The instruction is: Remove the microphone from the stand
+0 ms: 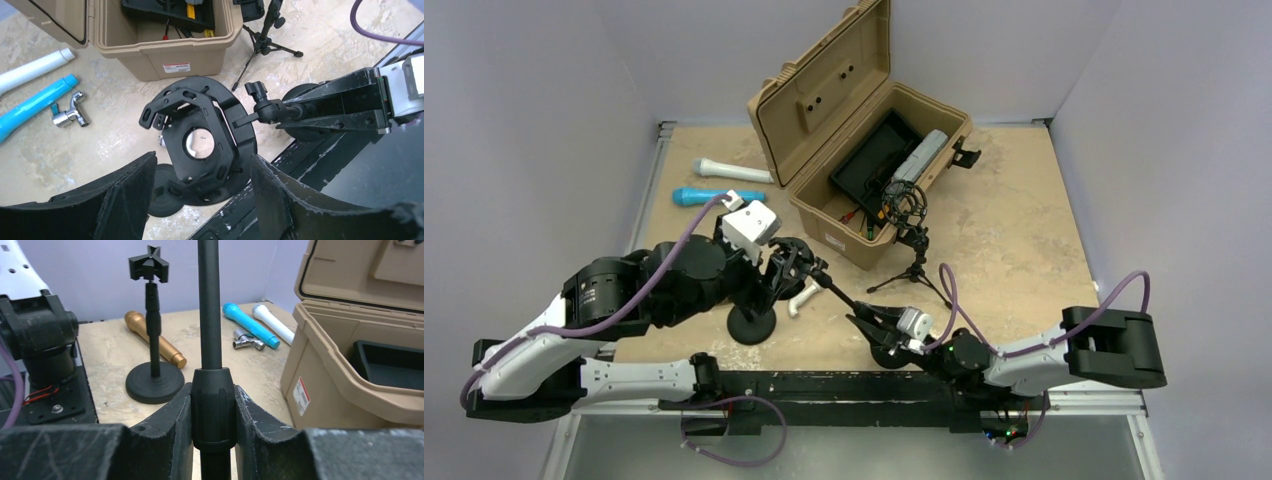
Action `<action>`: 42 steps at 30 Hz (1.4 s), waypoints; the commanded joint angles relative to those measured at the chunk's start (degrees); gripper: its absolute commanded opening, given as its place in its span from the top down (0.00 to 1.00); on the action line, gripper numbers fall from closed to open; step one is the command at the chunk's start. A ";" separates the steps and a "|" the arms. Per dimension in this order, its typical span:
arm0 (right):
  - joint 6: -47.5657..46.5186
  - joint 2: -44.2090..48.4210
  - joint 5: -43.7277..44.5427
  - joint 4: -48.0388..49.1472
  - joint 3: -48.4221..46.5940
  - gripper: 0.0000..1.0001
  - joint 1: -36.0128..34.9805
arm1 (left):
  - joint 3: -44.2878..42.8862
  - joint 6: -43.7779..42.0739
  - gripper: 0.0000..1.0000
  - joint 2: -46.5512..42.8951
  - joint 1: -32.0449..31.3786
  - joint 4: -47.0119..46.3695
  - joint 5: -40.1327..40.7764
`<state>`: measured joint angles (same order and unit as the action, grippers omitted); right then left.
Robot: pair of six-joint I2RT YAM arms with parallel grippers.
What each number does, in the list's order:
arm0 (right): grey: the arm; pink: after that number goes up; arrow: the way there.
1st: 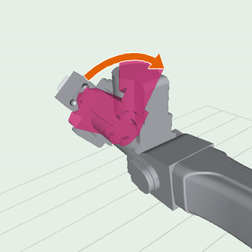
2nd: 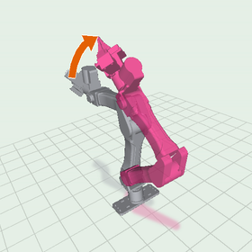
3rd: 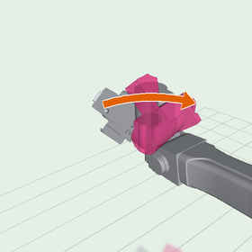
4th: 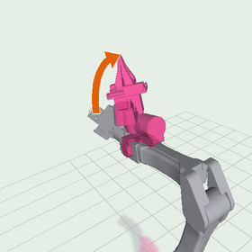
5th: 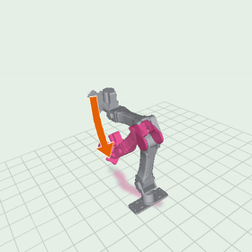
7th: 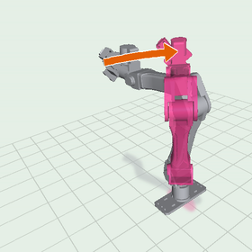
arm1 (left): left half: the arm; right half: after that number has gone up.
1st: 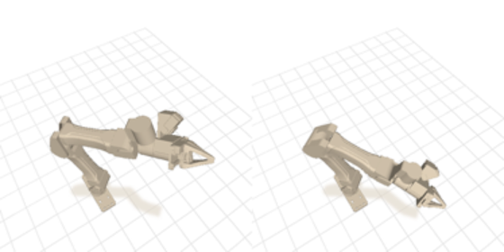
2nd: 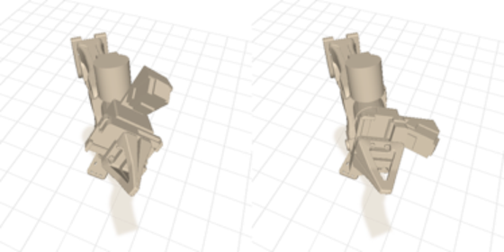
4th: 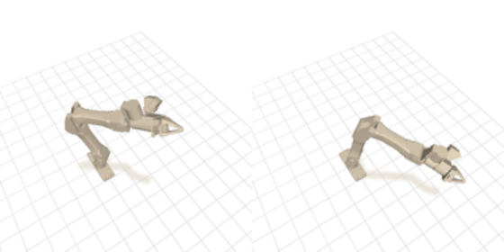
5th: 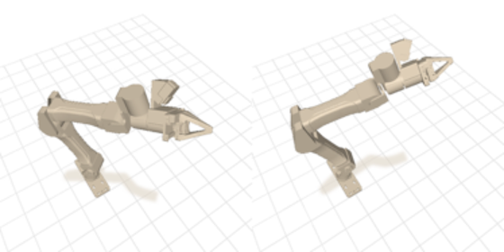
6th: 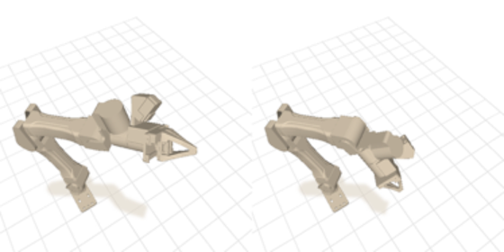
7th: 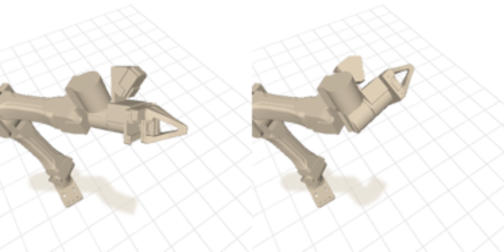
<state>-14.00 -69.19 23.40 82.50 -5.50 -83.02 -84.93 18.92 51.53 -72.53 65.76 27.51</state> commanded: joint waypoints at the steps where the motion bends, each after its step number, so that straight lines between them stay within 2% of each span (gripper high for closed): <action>1: -1.15 1.70 2.23 13.27 0.29 1.00 0.91 | -3.11 6.83 0.36 -0.12 3.51 -1.59 -4.18; 4: -1.38 1.61 1.76 13.64 0.14 1.00 1.13 | -3.23 9.91 0.44 0.23 11.00 -3.50 -13.61; 6: -1.50 1.32 1.44 14.06 0.17 1.00 1.21 | -3.14 10.85 0.45 0.72 13.87 -4.60 -17.70; 12: -1.88 0.22 0.09 14.90 -0.19 1.00 1.28 | -4.08 10.79 0.45 4.43 16.04 -5.22 -20.39; 16: -2.37 -0.07 0.24 15.40 -0.30 1.00 1.20 | -4.34 10.57 0.51 6.95 16.63 -4.83 -22.95; 27: -2.33 1.51 -0.02 14.86 -0.10 1.00 1.28 | -2.50 10.70 0.61 8.26 16.99 -4.90 -22.80; 31: -2.18 2.91 0.24 14.60 0.52 1.00 1.28 | -2.00 10.15 0.62 7.62 16.98 -3.42 -20.32; 34: -2.30 3.43 0.00 14.00 0.41 1.00 1.23 | -2.10 9.75 0.76 7.32 17.06 -2.04 -18.65; 42: -1.93 2.92 -0.44 12.62 -0.20 1.00 1.23 | -1.96 9.38 0.70 9.20 17.07 -3.19 -19.12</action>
<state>-15.33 -67.05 24.27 82.35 -4.27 -81.80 -87.26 28.49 59.79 -55.53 63.94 7.97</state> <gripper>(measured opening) 0.257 0.288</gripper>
